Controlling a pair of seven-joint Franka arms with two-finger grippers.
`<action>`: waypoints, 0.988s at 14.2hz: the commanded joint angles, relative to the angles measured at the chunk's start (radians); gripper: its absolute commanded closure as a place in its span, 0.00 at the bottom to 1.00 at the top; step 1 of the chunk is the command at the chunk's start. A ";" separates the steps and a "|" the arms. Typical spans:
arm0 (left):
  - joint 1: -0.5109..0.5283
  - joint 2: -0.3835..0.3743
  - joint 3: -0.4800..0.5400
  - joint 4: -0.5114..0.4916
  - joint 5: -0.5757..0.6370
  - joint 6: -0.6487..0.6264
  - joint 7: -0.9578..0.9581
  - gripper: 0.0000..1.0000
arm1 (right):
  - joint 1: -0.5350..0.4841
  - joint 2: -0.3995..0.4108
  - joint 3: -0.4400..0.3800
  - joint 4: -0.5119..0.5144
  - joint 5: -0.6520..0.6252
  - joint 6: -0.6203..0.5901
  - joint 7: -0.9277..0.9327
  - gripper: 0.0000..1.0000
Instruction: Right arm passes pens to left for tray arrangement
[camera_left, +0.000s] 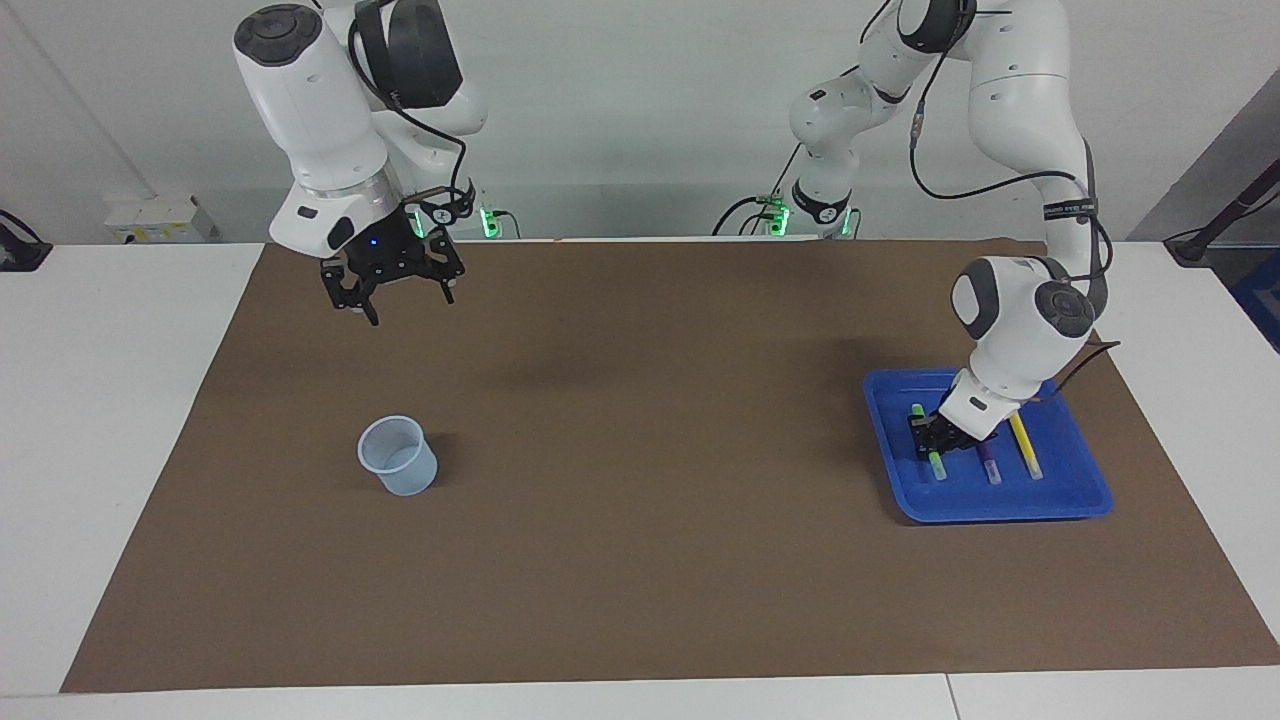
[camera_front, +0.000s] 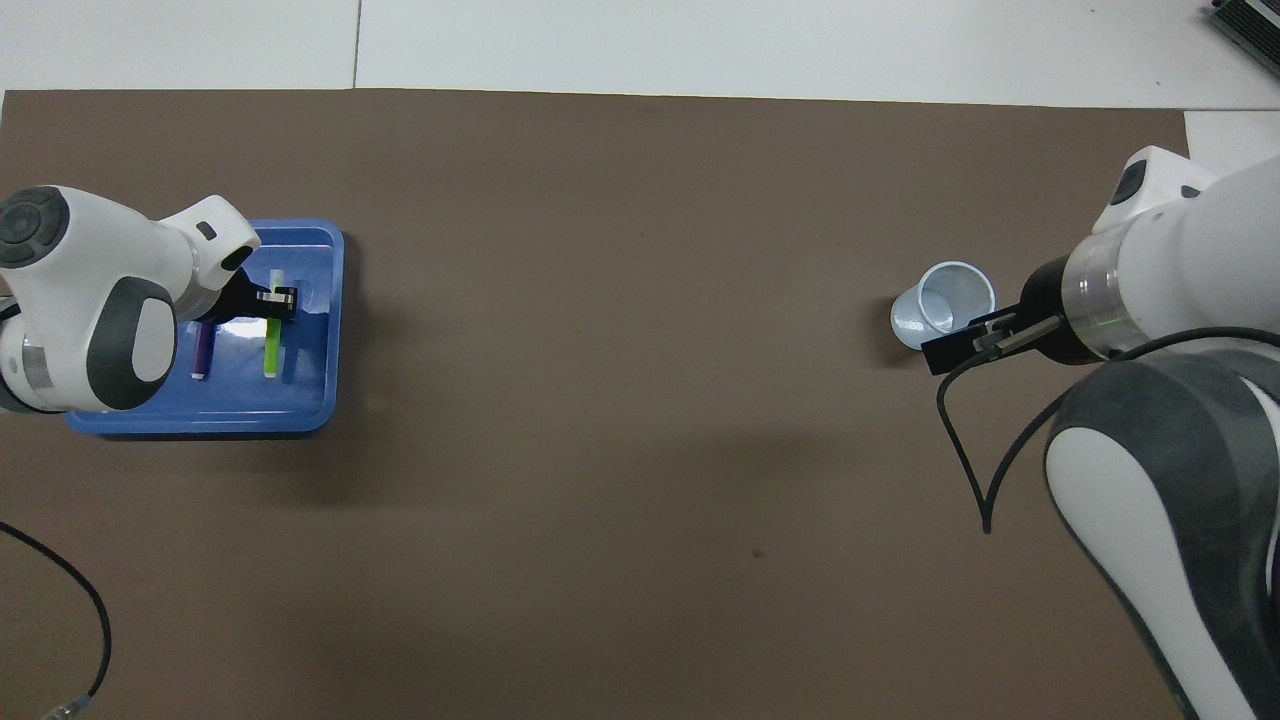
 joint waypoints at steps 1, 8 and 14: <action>0.004 -0.006 -0.007 -0.029 0.016 0.033 -0.018 1.00 | -0.026 -0.011 -0.014 -0.001 -0.028 -0.037 -0.011 0.00; 0.007 -0.006 -0.007 -0.029 0.016 0.033 -0.018 1.00 | -0.014 -0.011 -0.069 0.008 0.022 -0.104 0.037 0.00; 0.003 -0.004 -0.007 -0.026 0.016 0.033 -0.028 0.41 | -0.014 -0.011 -0.067 0.012 0.020 -0.103 0.033 0.00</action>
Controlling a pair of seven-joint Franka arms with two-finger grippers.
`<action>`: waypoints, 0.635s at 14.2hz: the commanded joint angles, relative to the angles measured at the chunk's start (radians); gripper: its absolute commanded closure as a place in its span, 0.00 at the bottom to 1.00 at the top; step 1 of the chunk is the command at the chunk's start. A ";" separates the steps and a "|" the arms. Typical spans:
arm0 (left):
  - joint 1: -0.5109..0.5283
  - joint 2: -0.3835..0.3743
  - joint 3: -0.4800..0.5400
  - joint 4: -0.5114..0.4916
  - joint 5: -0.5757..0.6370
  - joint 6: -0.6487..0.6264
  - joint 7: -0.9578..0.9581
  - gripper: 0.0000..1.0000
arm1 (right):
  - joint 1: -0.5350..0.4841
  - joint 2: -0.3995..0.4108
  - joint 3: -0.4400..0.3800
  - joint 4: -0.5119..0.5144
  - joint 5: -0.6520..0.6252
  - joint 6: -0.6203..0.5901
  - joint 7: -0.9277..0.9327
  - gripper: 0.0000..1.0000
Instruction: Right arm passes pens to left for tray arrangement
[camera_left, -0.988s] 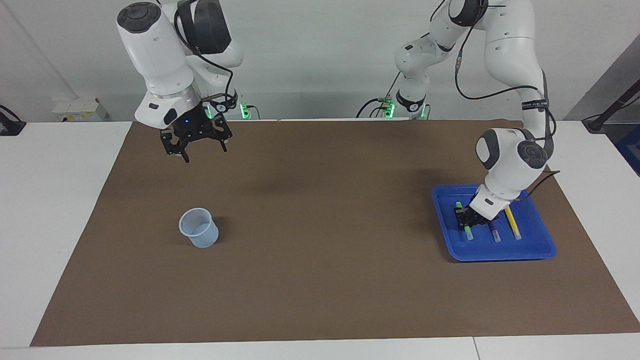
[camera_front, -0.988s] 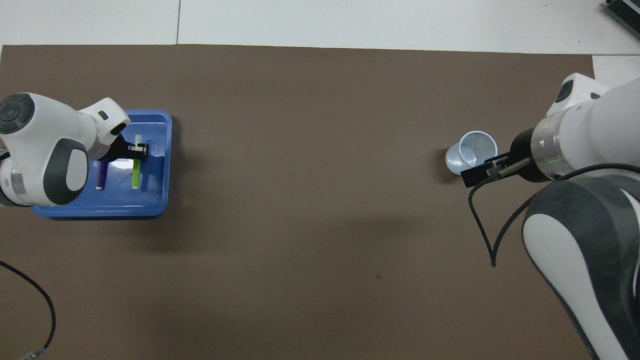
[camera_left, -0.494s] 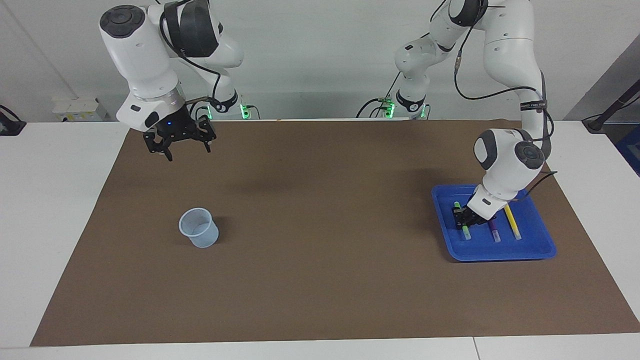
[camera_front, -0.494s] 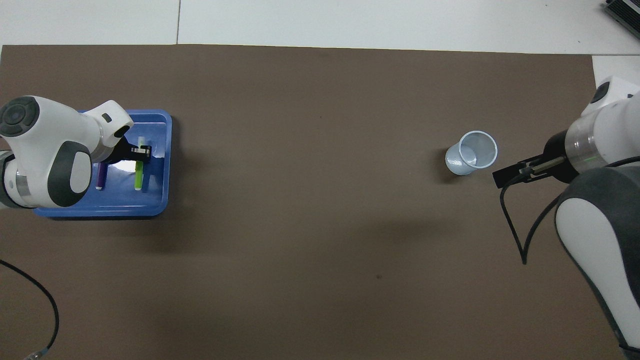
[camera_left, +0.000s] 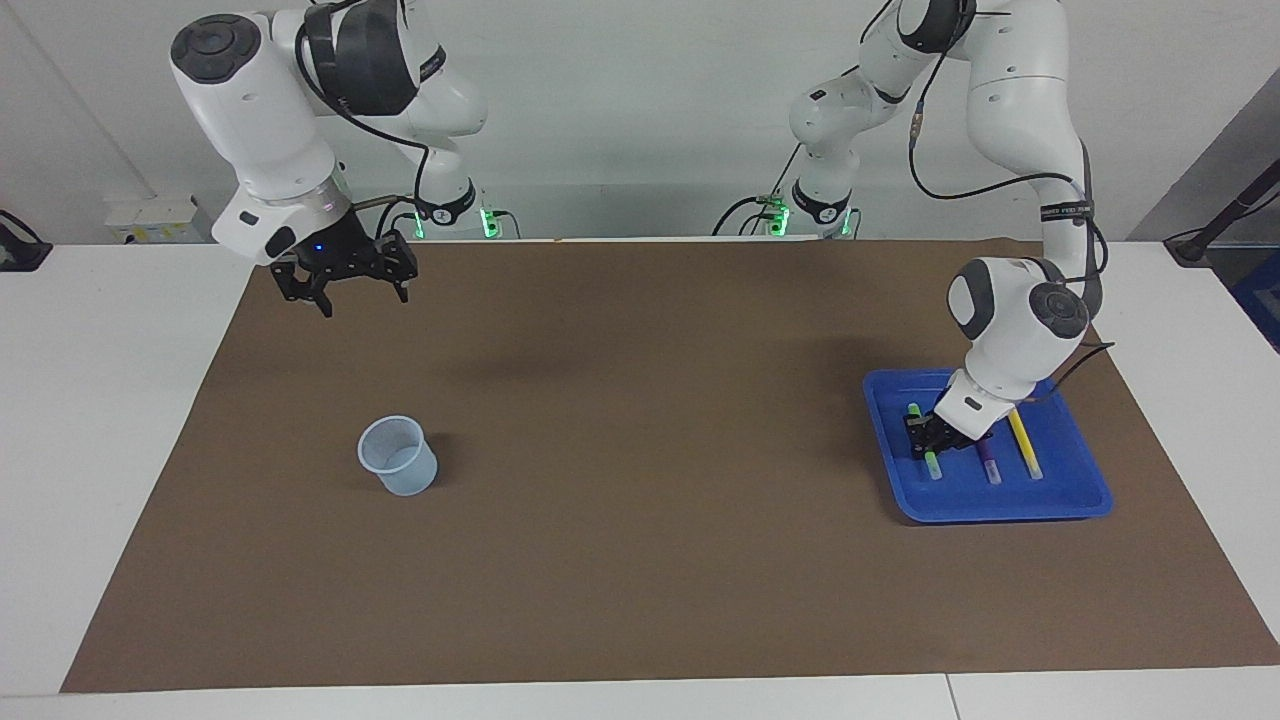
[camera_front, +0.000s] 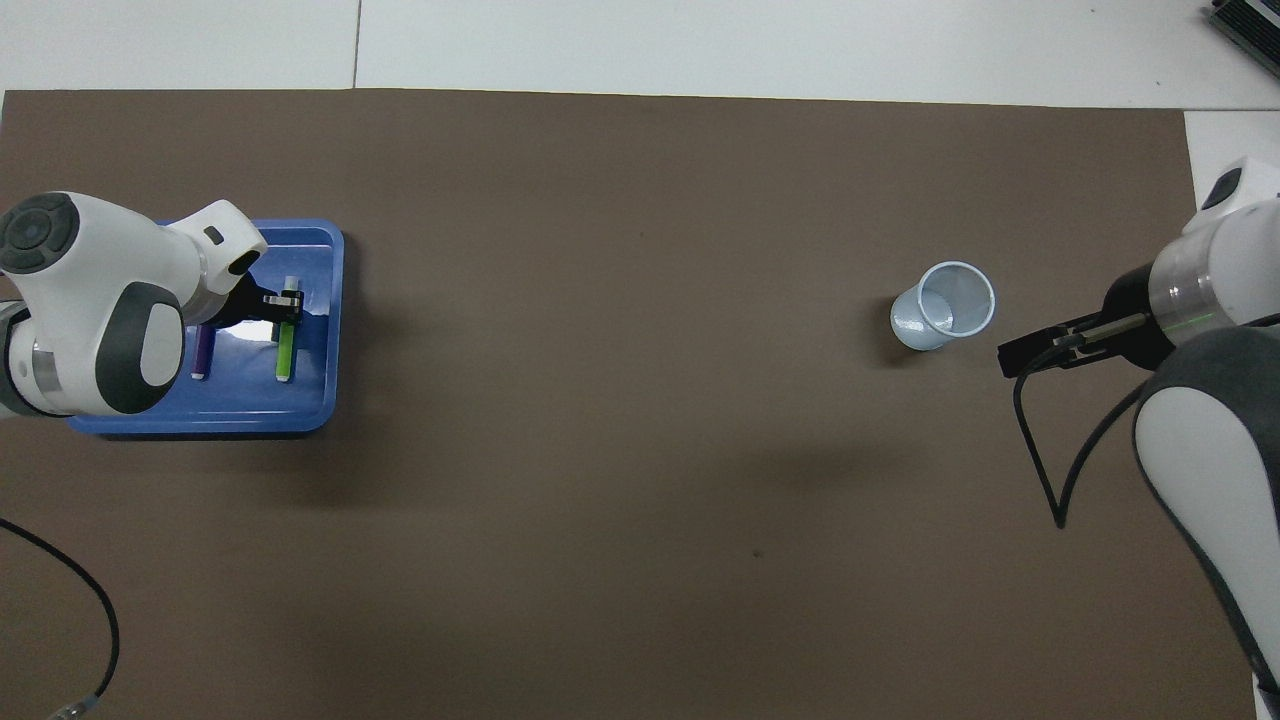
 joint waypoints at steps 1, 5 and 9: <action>0.003 -0.004 -0.003 -0.017 0.016 0.020 -0.023 0.00 | -0.003 -0.010 0.001 0.005 0.016 -0.018 0.011 0.00; 0.004 -0.004 -0.003 -0.006 0.016 0.009 -0.023 0.00 | -0.004 -0.010 0.001 0.003 0.019 -0.016 0.011 0.00; 0.007 -0.004 -0.005 0.049 0.016 -0.058 -0.016 0.00 | -0.003 -0.011 0.004 0.005 0.017 -0.015 0.011 0.00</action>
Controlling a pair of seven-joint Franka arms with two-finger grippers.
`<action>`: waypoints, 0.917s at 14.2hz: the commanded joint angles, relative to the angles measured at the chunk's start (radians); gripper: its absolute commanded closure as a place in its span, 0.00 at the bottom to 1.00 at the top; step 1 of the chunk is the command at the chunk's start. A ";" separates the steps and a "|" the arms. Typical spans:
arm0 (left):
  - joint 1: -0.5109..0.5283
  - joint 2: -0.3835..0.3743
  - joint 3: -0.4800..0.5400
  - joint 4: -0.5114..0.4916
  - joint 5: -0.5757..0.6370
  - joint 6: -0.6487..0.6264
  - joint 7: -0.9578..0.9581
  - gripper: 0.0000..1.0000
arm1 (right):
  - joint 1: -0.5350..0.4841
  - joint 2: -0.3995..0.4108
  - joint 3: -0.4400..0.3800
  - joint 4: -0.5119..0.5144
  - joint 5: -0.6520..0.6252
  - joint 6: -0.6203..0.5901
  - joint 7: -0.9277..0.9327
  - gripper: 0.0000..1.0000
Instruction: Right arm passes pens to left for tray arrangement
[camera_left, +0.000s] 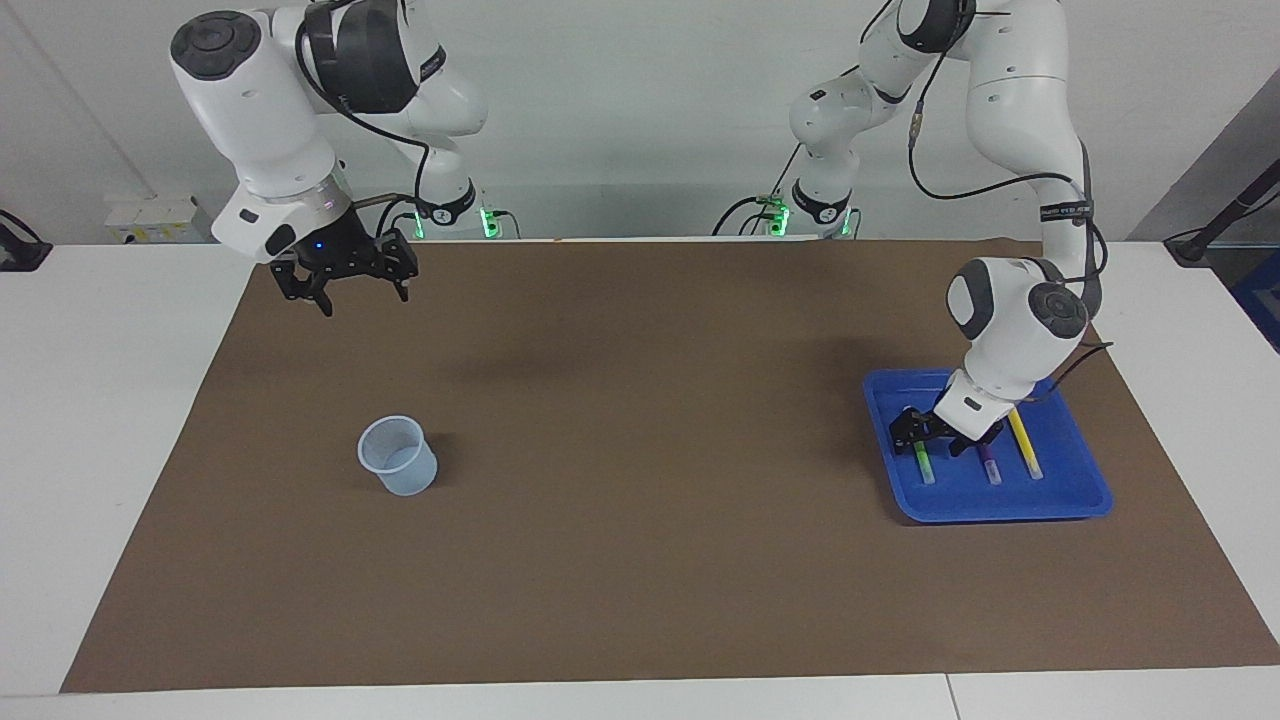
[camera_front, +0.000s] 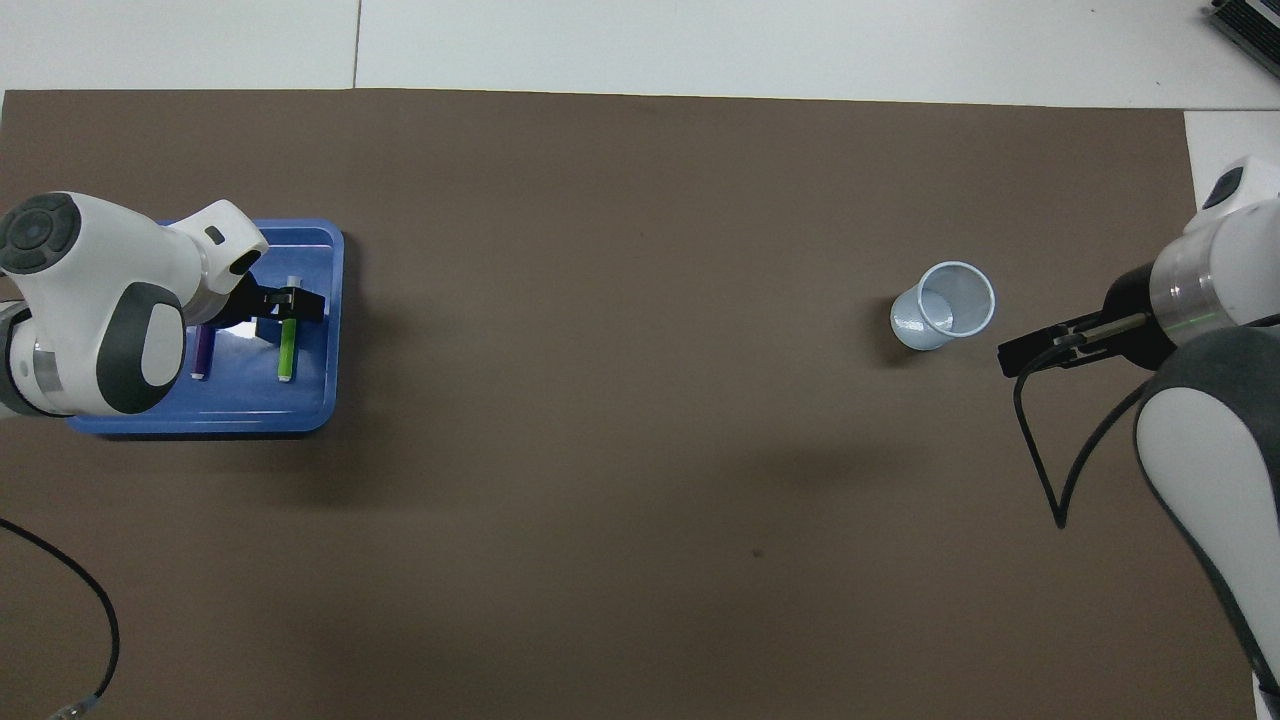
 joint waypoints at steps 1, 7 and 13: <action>0.010 -0.007 -0.006 0.036 0.016 -0.055 -0.010 0.00 | -0.003 -0.011 0.007 0.004 0.016 -0.015 0.012 0.00; 0.014 -0.030 -0.004 0.035 0.017 -0.012 -0.008 0.00 | -0.003 -0.011 0.007 0.004 0.018 -0.009 0.015 0.00; 0.036 -0.039 -0.004 0.030 0.017 0.003 -0.008 0.00 | -0.008 -0.011 0.008 0.004 0.030 -0.015 0.014 0.00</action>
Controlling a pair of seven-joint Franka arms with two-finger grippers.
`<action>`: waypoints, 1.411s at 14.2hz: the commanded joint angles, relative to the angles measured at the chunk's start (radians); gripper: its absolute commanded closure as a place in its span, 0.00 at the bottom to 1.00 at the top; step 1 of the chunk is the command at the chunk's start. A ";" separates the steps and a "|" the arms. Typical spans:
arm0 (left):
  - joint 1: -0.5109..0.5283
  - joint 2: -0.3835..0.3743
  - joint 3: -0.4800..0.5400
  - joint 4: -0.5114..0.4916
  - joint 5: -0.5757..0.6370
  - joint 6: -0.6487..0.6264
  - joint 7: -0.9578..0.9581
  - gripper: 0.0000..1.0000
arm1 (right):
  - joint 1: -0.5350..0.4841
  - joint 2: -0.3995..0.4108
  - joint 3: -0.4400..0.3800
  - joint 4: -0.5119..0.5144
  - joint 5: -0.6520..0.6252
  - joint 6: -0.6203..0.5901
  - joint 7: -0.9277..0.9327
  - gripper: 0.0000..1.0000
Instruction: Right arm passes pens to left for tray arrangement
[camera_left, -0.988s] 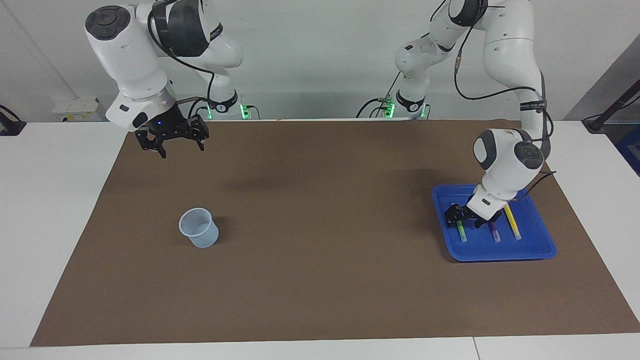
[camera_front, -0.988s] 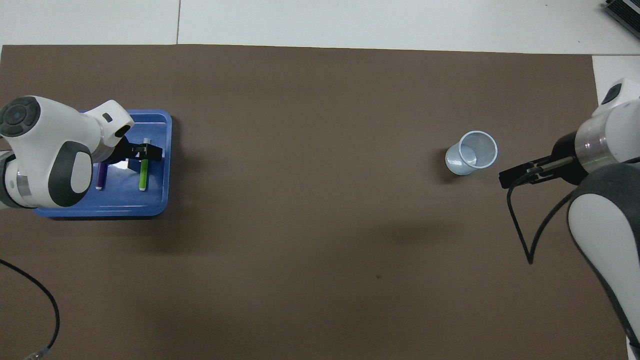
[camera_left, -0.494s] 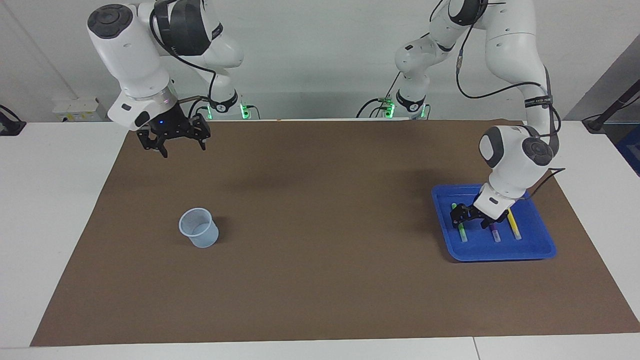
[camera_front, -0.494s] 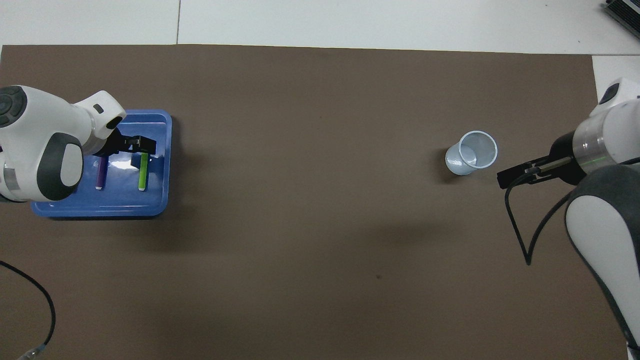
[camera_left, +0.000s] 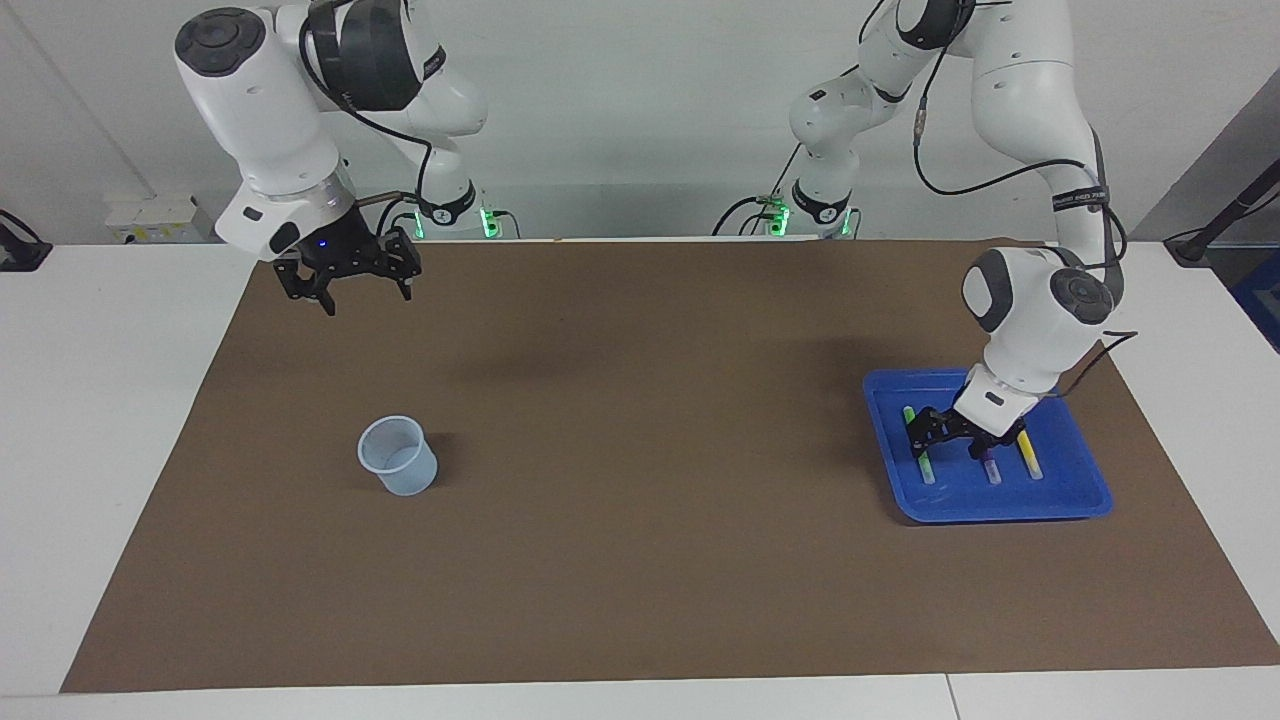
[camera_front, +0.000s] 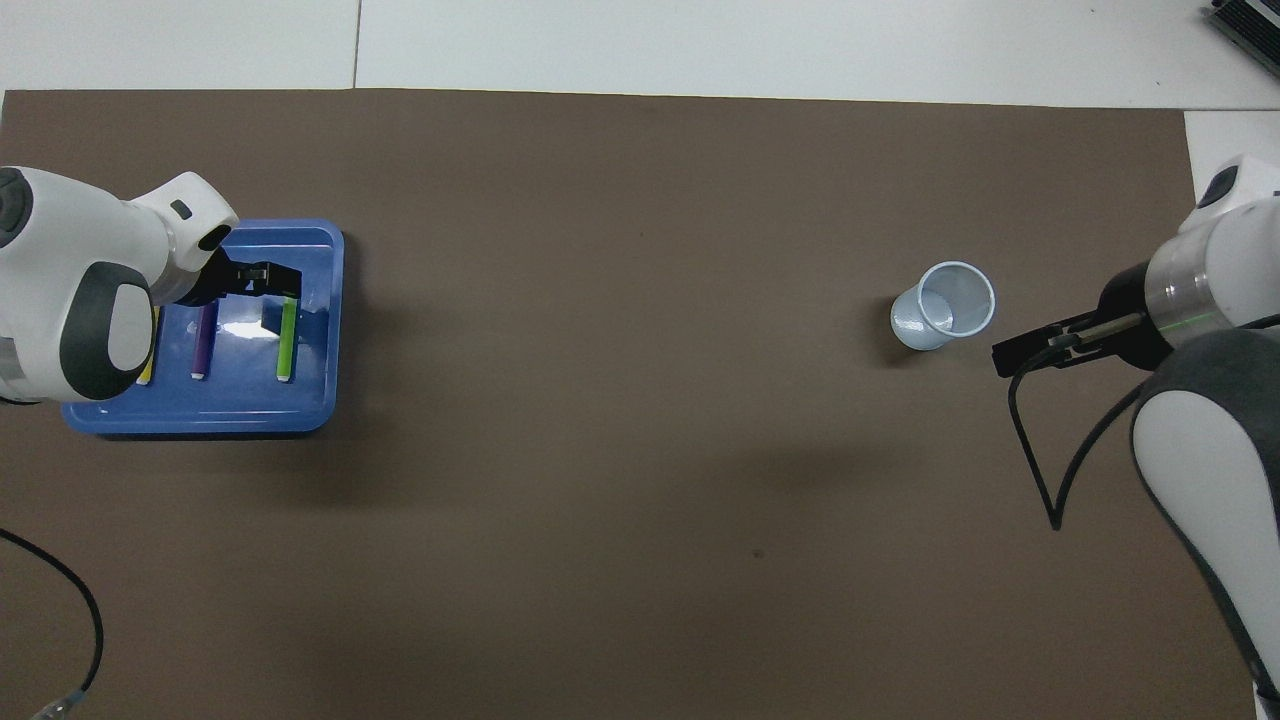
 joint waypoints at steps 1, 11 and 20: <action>0.017 -0.036 -0.007 -0.008 0.017 0.007 -0.008 0.00 | -0.009 -0.009 0.002 0.001 0.022 -0.015 0.017 0.00; 0.000 -0.214 -0.030 0.083 0.011 -0.265 -0.005 0.00 | 0.006 -0.009 0.004 -0.006 0.022 0.041 0.015 0.00; -0.044 -0.384 0.035 0.078 0.007 -0.409 -0.013 0.00 | -0.006 -0.009 0.002 0.001 0.022 0.011 0.011 0.00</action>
